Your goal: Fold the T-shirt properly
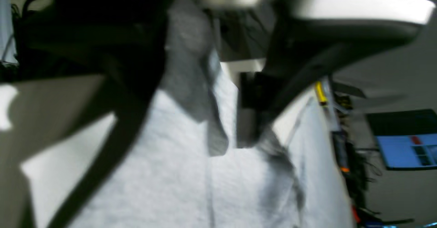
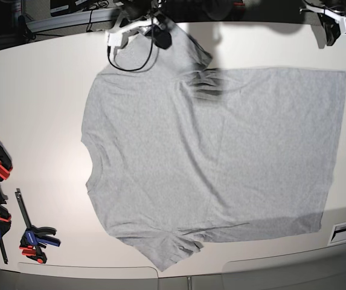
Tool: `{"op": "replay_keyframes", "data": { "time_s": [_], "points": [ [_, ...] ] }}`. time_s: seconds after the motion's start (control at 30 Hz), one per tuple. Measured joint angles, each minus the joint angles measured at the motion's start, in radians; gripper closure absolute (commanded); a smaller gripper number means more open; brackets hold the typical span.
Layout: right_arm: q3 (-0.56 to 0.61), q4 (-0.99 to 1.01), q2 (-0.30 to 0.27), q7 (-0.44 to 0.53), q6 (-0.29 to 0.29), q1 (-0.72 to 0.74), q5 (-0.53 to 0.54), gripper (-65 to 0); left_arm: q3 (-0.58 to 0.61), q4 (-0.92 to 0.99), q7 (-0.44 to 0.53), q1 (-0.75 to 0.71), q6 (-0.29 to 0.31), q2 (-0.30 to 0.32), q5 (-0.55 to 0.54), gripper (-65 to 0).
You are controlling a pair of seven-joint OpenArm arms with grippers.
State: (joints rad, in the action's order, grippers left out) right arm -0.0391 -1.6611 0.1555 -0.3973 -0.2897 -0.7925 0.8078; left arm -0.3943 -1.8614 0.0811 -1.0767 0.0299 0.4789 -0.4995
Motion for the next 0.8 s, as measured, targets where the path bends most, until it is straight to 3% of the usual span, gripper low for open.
{"op": "replay_keyframes", "data": {
  "time_s": [0.17,0.37,0.47,0.63,0.8],
  "points": [
    [0.0,0.003,0.0,-0.004,0.001,0.0,-0.004,0.0,-0.002,0.0,-0.093,0.033,0.0,-0.003,0.001,0.0],
    [0.0,0.003,0.0,-0.004,0.001,0.0,-0.004,0.0,-0.079,0.0,-0.159,0.099,0.003,-0.003,-0.005,-13.9],
    [0.0,0.003,0.0,-0.003,0.001,0.0,-0.005,0.0,-0.151,0.001,-0.249,0.143,0.019,-0.006,-0.096,-15.6],
    [0.0,0.003,-0.001,-0.004,-0.006,0.0,-0.005,0.0,-0.282,0.001,-0.392,0.25,0.134,-0.005,-0.278,-15.6],
    [0.0,0.003,0.0,-0.004,-0.006,0.0,-0.005,0.0,-0.336,0.019,-0.416,0.283,0.16,-0.005,-0.335,-15.5]
  ]
}}
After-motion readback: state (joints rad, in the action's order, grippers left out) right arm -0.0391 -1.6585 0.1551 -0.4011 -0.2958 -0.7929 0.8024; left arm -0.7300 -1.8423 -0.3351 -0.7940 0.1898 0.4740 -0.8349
